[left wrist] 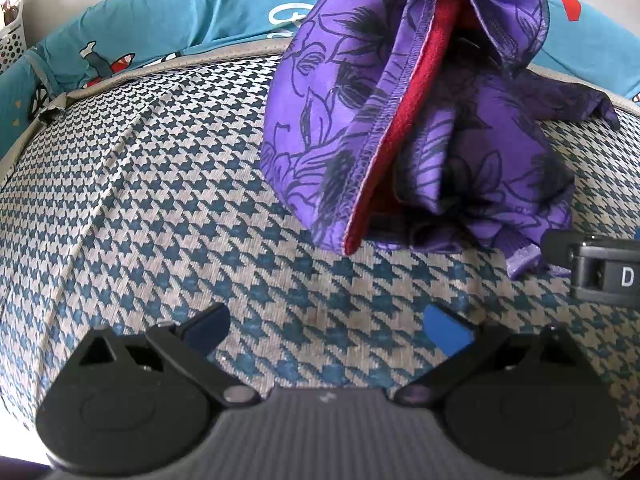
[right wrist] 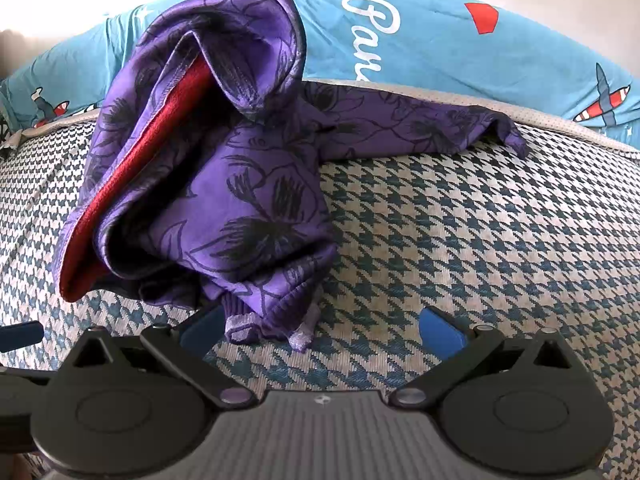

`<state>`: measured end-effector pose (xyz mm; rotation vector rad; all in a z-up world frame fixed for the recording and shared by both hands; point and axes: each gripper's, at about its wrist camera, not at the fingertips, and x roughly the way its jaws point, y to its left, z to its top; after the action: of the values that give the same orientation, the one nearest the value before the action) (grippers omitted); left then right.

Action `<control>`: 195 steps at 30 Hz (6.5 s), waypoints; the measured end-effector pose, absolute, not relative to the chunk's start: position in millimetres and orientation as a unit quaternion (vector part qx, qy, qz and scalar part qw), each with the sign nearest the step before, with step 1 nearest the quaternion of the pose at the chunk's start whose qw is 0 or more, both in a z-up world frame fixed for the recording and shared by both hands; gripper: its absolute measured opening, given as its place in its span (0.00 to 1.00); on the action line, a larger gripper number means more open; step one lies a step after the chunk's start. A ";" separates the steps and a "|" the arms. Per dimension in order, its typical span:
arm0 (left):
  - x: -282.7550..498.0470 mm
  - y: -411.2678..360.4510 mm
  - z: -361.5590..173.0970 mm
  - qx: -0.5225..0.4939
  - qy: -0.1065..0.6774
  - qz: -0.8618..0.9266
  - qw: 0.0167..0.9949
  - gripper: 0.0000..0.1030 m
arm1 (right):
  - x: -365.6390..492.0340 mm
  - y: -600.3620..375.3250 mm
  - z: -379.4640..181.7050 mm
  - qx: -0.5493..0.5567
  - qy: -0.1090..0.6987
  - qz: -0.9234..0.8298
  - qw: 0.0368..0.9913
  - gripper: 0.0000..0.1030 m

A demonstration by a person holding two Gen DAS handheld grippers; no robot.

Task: Fold clothes

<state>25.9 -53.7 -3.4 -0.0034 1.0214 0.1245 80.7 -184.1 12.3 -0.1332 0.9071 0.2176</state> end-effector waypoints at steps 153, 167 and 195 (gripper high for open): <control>37.5 -2.8 34.3 -0.107 0.380 0.023 0.918 1.00 | -29.0 -269.5 79.7 0.167 0.218 0.163 0.948 0.13; -14.8 2.9 3.6 -0.106 0.410 0.028 0.905 1.00 | -96.8 -251.9 39.5 0.086 0.305 0.239 0.918 0.16; -13.3 -1.3 -11.6 -0.104 0.426 0.012 0.899 1.00 | 30.4 -228.8 57.8 -0.052 0.280 0.156 0.946 0.46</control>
<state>-13.3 -1.3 -11.6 -0.2153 0.8810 0.0256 30.4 -228.8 57.8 -0.1053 0.5701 0.3184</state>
